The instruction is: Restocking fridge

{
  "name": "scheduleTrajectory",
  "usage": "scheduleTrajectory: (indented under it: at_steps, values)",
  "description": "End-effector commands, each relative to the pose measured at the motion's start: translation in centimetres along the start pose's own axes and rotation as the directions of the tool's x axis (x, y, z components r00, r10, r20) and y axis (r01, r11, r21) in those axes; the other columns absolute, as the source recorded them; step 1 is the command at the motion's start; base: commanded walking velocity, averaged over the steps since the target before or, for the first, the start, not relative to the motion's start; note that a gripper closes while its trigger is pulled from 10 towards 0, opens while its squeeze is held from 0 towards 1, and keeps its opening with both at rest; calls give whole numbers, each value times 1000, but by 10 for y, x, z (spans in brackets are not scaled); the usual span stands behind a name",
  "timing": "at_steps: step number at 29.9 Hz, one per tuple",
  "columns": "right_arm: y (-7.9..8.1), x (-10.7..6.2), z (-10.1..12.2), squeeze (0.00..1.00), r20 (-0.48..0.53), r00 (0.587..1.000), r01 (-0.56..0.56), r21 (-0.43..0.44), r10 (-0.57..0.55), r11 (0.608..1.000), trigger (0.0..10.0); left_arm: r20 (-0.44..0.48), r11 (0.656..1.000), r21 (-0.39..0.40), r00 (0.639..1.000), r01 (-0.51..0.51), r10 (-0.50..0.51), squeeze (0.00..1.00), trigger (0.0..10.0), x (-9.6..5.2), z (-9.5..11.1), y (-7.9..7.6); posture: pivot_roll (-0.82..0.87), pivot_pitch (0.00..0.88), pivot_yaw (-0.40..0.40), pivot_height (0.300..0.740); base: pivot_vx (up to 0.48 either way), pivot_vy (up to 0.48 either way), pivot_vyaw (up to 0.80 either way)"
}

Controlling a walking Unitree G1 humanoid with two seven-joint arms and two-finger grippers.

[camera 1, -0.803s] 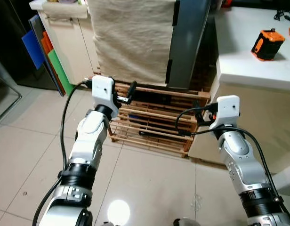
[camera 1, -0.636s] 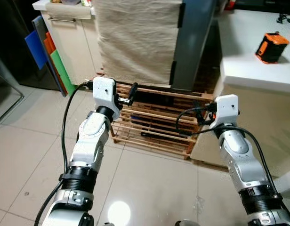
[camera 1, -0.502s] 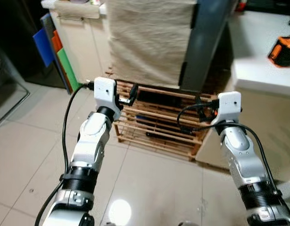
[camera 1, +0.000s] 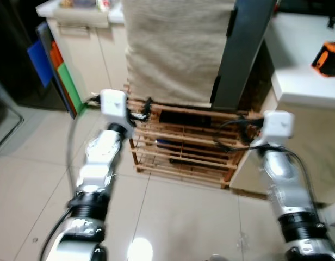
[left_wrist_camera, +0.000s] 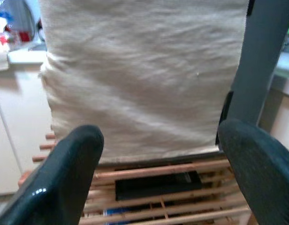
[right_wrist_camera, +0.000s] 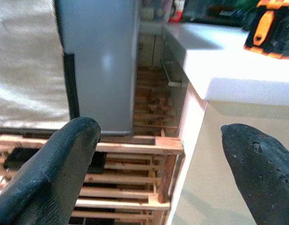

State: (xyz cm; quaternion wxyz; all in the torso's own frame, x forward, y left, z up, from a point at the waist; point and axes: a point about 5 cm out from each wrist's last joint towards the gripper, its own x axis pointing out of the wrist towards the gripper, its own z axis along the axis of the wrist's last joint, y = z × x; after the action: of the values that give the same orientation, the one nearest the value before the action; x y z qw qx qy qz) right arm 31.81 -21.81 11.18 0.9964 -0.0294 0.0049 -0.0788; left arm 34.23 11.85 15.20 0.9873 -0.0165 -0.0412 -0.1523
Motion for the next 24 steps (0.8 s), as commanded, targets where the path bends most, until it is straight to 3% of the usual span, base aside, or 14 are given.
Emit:
scheduleTrajectory:
  at_steps: [1, 9, 11, 19, 24]
  values:
    - [10, -1, -1, 0, 10, 1000, -23, 5, 23, 1000, 10000, -17, 999, 19, 999, -33, 33, 0, 10000, -3, 0, 12, -158, 0, 50, 740, 0, 442, -738]
    - [6, -5, -5, 0, 12, 1000, -4, -30, 4, 1000, 10000, -37, 997, 50, 997, -62, 64, 0, 10000, -1, -3, 19, -167, 0, 51, 740, 0, 448, -117]
    - [7, -7, -4, 0, 28, 999, -19, -44, 20, 999, 10000, -36, 994, 87, 997, -71, 74, 0, 10000, -2, -3, 20, -168, 0, 49, 740, 0, 0, 0]
    - [14, -12, -6, 0, 38, 997, -58, -70, 61, 996, 10000, -64, 992, 116, 996, -57, 65, 0, 10000, -5, -9, 17, -168, 0, 42, 740, 0, 0, 0]
    - [18, -17, -4, 0, 57, 994, -93, -84, 98, 992, 10000, -84, 993, 102, 994, -65, 74, 0, 10000, -7, -14, 16, -172, 0, 37, 740, 404, 0, 0]
